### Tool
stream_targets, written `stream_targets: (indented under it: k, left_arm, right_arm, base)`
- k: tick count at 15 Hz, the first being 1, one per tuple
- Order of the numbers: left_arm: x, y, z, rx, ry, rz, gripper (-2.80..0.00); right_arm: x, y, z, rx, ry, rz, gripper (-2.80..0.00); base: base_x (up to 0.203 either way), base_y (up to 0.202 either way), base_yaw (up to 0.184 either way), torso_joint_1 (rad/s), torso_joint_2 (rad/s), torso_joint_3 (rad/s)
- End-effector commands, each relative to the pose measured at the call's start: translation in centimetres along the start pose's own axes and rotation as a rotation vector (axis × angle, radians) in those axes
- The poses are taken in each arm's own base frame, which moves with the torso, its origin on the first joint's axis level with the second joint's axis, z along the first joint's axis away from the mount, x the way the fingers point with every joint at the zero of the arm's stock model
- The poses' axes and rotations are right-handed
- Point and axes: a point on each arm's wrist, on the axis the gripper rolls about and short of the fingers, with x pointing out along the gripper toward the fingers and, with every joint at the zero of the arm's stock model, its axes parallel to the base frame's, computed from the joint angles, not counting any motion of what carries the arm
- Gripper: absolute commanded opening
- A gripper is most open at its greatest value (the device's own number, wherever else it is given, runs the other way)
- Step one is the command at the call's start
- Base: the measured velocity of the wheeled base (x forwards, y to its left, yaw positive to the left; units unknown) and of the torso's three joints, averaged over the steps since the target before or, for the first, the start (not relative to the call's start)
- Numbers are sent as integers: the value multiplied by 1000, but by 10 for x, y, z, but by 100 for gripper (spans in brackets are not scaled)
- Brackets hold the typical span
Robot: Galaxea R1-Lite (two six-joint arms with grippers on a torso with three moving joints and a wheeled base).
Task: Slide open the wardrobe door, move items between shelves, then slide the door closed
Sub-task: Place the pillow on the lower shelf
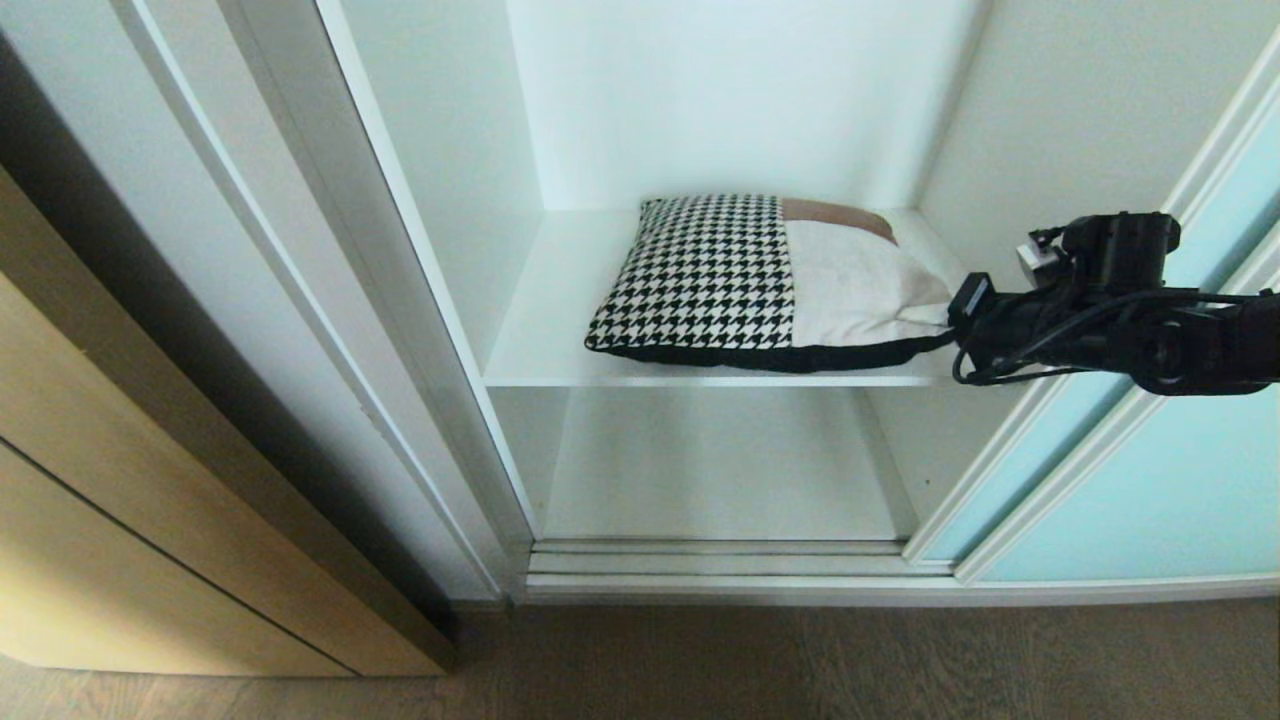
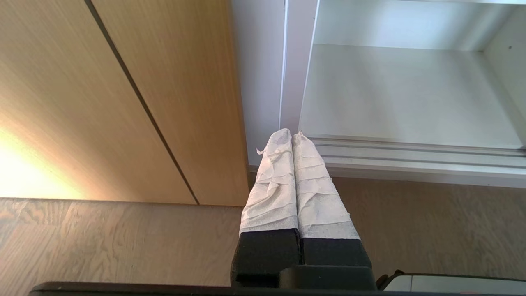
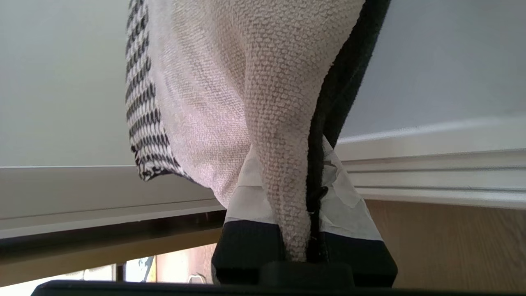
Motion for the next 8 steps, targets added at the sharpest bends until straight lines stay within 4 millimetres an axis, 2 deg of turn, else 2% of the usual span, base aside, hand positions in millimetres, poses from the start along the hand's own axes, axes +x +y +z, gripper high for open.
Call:
stream_targets:
  k: [1,5,8]
  left_arm:
    - [0,0,0,-1,1,1,-280]
    - [0,0,-1,18,9,3,-280]
    - [0,0,0,12,4,2,-280]
  right_arm:
    - [-5,-4,-3,12,3,-15,-280]
    - [-12,-27,10,35,-30,-62,-280]
    - [-12,-33,14,36,-41,-69,-280]
  base:
    - [0,0,0,0,0,0]
    - [0,0,0,0,0,0]
    - [0,0,0,0,0,0]
